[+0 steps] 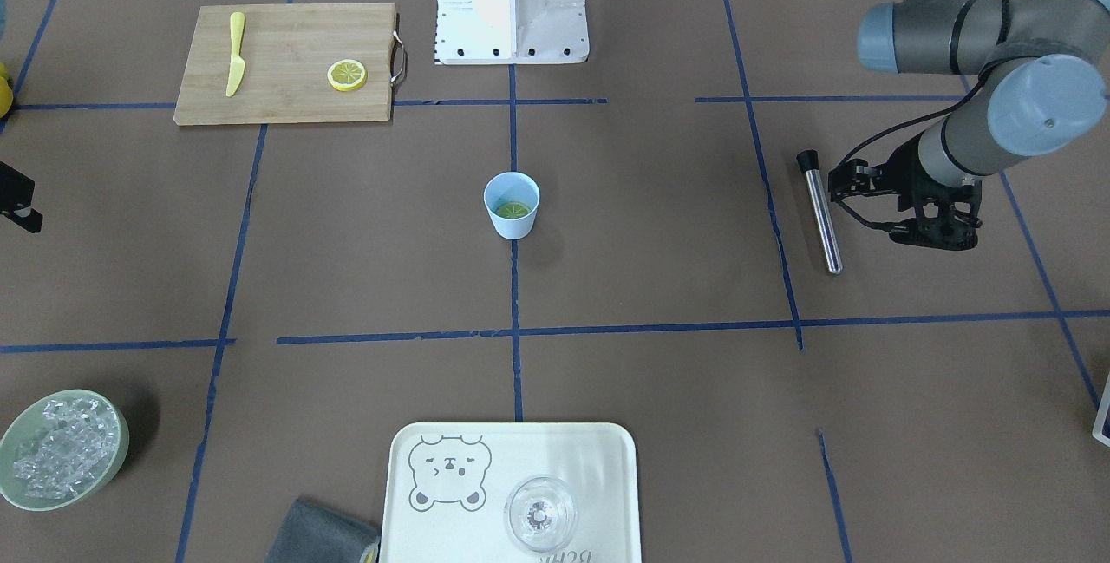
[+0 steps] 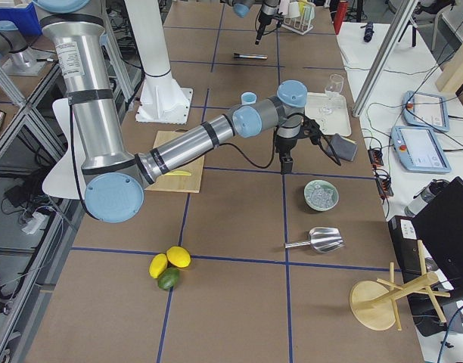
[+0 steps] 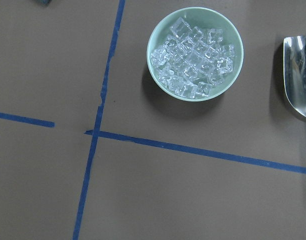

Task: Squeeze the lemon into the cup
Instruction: 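Lower the left gripper onto the steel muddler and grasp it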

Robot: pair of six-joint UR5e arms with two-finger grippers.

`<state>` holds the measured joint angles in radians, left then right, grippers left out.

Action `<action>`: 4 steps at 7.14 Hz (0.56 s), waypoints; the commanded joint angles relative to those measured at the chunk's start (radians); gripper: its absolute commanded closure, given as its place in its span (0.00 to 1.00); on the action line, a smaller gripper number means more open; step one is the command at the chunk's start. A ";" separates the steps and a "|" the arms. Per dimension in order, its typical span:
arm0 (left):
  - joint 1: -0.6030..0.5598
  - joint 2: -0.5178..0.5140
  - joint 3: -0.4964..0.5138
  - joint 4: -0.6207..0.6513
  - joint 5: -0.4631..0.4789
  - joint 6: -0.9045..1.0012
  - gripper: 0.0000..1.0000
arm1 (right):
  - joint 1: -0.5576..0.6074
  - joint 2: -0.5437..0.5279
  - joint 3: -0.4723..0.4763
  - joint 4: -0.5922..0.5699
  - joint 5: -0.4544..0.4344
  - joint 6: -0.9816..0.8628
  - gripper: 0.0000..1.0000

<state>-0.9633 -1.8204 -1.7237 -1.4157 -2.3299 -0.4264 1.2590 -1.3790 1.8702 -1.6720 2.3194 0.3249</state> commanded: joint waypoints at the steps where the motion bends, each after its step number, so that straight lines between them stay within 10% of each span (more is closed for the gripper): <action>1: 0.055 -0.005 0.087 -0.061 0.000 0.000 0.00 | 0.013 -0.009 0.003 0.002 0.008 -0.013 0.00; 4: 0.083 -0.016 0.130 -0.108 -0.002 -0.002 0.00 | 0.019 -0.009 0.003 0.002 0.009 -0.015 0.00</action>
<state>-0.8870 -1.8305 -1.6055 -1.5123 -2.3314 -0.4267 1.2763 -1.3874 1.8728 -1.6709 2.3280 0.3102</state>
